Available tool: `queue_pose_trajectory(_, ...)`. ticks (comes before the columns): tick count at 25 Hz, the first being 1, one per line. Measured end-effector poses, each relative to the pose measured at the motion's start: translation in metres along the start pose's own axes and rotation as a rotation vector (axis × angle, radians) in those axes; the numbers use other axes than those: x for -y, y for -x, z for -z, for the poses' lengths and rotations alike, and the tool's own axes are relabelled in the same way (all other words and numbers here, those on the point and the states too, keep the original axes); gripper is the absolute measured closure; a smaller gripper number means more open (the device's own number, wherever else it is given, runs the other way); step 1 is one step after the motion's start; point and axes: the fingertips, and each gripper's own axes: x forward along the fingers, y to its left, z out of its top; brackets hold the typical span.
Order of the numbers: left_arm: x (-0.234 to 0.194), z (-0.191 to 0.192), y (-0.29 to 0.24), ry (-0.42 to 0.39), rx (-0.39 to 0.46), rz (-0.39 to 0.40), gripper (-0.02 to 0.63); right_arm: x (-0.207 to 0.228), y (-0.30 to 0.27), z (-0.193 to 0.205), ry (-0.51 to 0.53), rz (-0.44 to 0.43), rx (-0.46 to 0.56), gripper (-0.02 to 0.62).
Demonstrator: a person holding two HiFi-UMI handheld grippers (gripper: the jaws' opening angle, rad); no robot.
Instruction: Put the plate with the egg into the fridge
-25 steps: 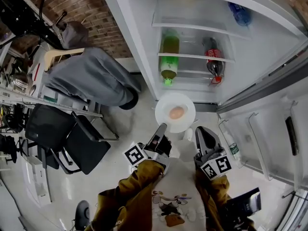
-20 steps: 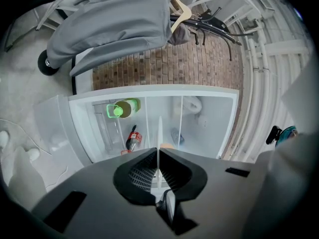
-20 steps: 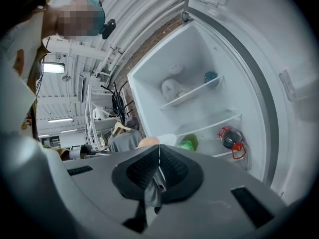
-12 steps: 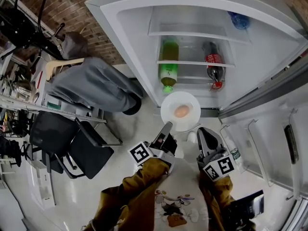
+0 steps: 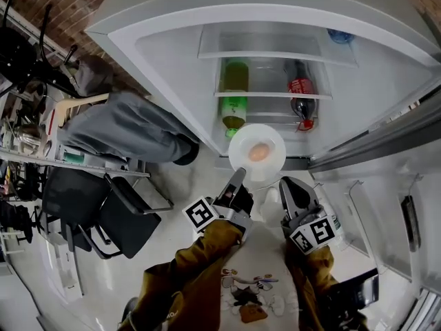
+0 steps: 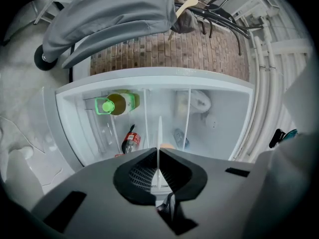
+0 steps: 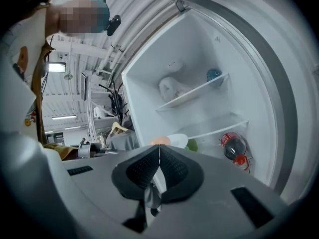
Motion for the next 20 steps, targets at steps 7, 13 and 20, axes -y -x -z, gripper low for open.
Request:
queue_pose_trajectory(7, -0.003, -0.005, -0.026, 0.003, 0.002, -0.007, 0.586, 0.017, -0.010, -0.003, 0.000, 0.002, -0.007, 0.589)
queue_pose_trajectory(13, -0.008, -0.009, -0.044, 0.014, 0.016, -0.024, 0.586, 0.032, -0.020, -0.010, -0.017, -0.006, -0.003, 0.591)
queue_pose_trajectory(20, -0.007, -0.010, -0.060, 0.003, 0.031, -0.028, 0.586, 0.042, -0.027, -0.015, -0.010, -0.031, 0.003, 0.589)
